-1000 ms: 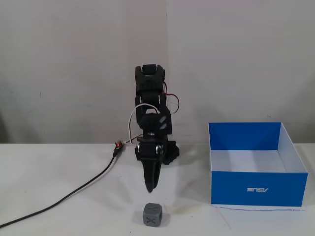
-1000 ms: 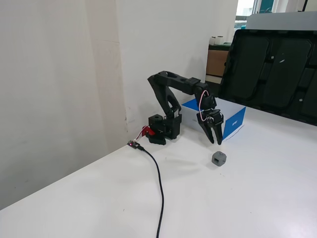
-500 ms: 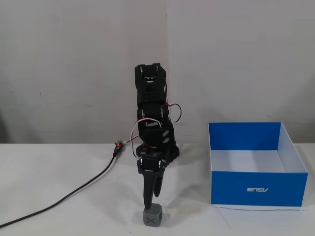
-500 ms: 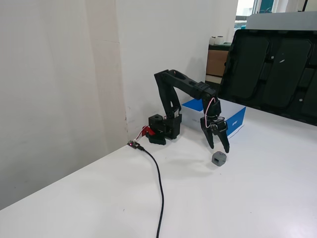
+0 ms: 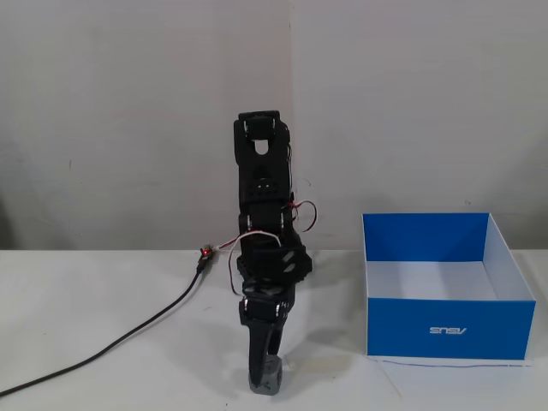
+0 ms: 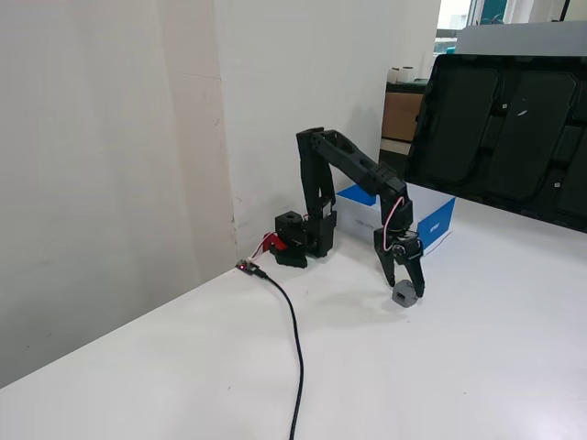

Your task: Pick the gray block and keep it in the box.

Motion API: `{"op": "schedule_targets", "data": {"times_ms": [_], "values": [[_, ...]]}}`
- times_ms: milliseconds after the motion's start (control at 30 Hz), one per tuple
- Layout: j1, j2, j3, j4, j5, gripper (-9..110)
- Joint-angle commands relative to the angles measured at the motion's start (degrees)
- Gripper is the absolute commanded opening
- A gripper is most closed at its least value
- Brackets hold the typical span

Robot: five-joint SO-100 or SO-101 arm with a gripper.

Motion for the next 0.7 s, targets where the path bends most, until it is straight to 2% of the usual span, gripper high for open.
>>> {"op": "schedule_targets", "data": {"times_ms": [0, 433, 667], "values": [[0.4, -0.9, -4.7, -1.2, 0.2, 27], [-0.7, -5.4, -7.1, -2.3, 0.1, 24], [-1.3, -6.5, -7.9, -2.8, -0.9, 12]]}}
